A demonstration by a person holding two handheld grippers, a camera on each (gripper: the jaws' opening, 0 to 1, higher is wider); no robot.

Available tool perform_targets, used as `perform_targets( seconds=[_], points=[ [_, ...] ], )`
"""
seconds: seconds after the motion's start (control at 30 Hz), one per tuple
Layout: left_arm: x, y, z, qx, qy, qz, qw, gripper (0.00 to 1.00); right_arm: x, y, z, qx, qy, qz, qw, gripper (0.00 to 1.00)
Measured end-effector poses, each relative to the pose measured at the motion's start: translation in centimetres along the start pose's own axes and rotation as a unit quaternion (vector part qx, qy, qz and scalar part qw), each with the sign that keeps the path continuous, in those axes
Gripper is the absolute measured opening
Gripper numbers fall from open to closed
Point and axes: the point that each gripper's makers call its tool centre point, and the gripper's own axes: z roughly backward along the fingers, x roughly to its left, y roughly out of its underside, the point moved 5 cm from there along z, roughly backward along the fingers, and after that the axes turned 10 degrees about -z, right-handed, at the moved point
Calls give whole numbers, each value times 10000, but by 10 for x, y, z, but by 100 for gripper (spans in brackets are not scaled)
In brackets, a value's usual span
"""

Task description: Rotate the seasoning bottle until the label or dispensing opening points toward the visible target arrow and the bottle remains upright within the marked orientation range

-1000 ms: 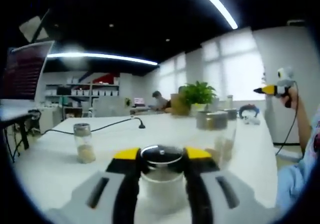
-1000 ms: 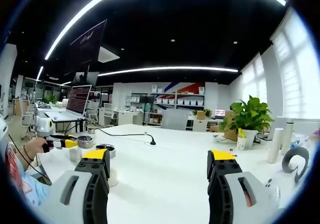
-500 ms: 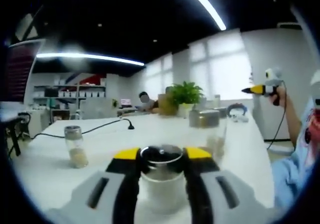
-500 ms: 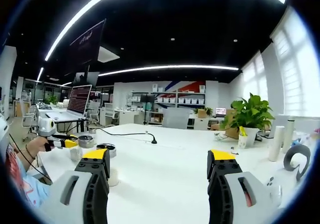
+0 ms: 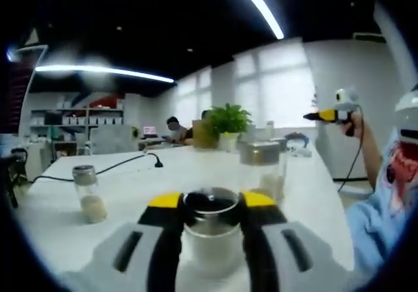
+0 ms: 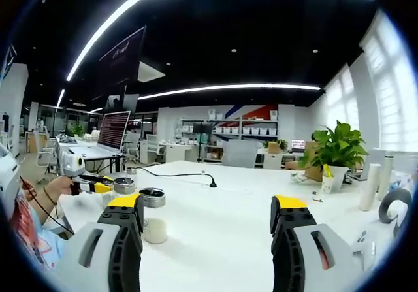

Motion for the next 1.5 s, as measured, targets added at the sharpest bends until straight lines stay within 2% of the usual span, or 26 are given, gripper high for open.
perform_targets(
  seconds=[0.47, 0.6, 1.2, 1.33, 1.47, 1.5],
  points=[
    [2, 0, -2, -38, 284, 4, 9996, 35, -2, 1, -1, 24, -6, -33, 10000, 82],
    [3, 1, -1, -155, 398, 74, 9991, 35, -1, 1, 0, 45, -7, 11, 10000, 82],
    [0, 1, -2, -216, 427, -14, 9989, 35, -1, 2, 0, 38, -59, -1, 10000, 81],
    [3, 0, -3, -199, 318, -68, 9993, 41, -3, 0, 1, 1, -21, 4, 10000, 81],
    [3, 1, -3, -157, 290, -27, 9995, 55, -4, -1, 1, 0, 36, 47, 10000, 81],
    [3, 0, -3, -151, 271, -15, 9995, 56, -4, -1, 1, -8, 28, 43, 10000, 81]
  ],
)
